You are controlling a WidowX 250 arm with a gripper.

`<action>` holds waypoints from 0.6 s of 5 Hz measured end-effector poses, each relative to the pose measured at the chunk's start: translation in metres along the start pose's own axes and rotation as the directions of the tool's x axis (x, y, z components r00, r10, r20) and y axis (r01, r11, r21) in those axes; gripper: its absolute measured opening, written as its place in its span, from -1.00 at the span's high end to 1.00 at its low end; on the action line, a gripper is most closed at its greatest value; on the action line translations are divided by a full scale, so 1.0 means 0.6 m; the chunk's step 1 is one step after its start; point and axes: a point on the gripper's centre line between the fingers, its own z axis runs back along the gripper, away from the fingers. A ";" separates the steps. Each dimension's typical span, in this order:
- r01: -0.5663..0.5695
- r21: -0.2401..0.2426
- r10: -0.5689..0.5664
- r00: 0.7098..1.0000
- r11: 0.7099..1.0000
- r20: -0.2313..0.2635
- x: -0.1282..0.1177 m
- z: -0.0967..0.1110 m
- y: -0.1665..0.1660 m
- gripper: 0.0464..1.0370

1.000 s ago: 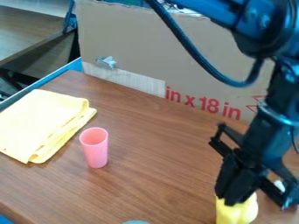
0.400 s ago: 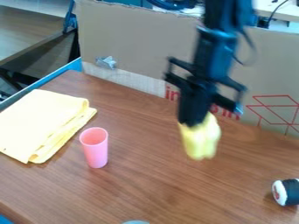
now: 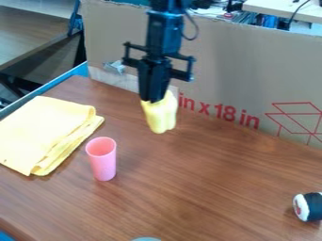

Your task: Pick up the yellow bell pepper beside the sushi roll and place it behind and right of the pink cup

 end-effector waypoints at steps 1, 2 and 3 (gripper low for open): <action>-0.046 -0.012 0.045 0.998 0.999 -0.048 0.020 -0.025 0.031 0.88; -0.067 -0.008 0.066 0.991 0.998 -0.116 0.029 -0.060 0.045 0.88; -0.073 0.009 0.073 0.988 0.997 -0.133 0.037 -0.079 0.052 0.88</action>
